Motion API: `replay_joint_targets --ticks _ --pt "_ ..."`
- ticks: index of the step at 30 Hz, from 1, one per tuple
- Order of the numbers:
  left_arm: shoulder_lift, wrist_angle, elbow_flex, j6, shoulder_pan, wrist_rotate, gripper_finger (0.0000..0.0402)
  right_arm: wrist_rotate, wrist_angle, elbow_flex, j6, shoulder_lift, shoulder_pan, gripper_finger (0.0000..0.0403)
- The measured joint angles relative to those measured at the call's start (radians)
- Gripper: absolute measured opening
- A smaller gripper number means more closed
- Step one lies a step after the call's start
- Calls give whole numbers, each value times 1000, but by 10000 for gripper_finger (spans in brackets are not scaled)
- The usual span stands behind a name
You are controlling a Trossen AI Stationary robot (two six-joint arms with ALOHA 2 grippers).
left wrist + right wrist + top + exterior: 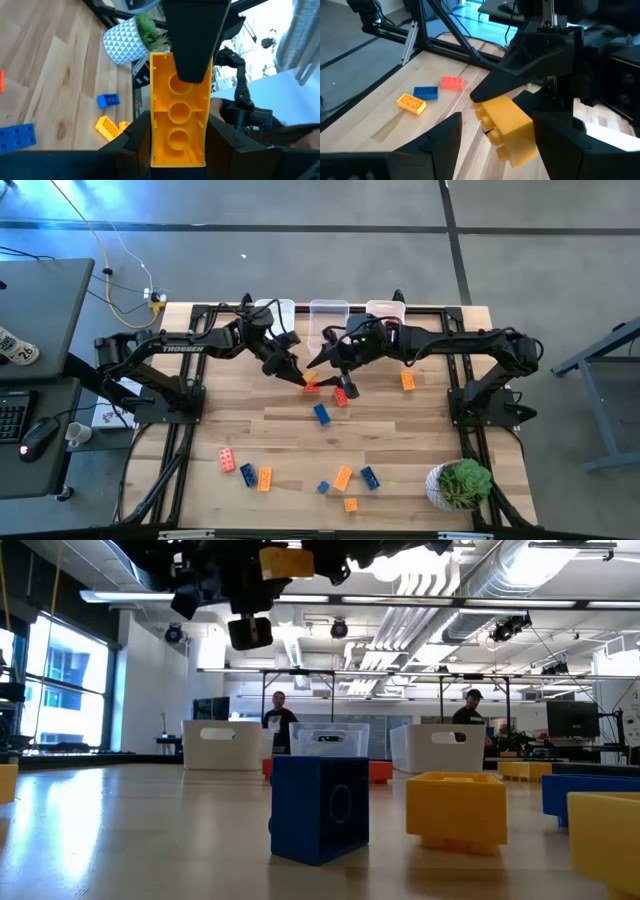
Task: Sort & place blocks by color
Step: Put the yellow game piece into the transparent bin
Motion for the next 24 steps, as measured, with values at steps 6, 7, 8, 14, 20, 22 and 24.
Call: replay_joint_targets --ticks 6,7,8,14,20,22,24 --pt "0 51 0 -19 0 -1 111 0 12 0 -4 0 -7 204" --pt "0 55 0 -19 0 -3 111 1 12 0 -4 0 -8 195" --pt "0 55 0 -19 0 -5 111 2 13 0 -6 0 -8 187" --pt "0 54 0 -27 -1 -10 112 -4 13 0 -26 1 -8 129" --pt "0 53 0 -26 -1 -7 113 -8 10 0 -32 1 -7 99" --pt "0 52 0 -26 -1 -12 117 -8 9 -1 -32 1 -7 97" --pt "0 52 0 -27 -1 -16 125 -7 7 -1 -29 1 -7 96"
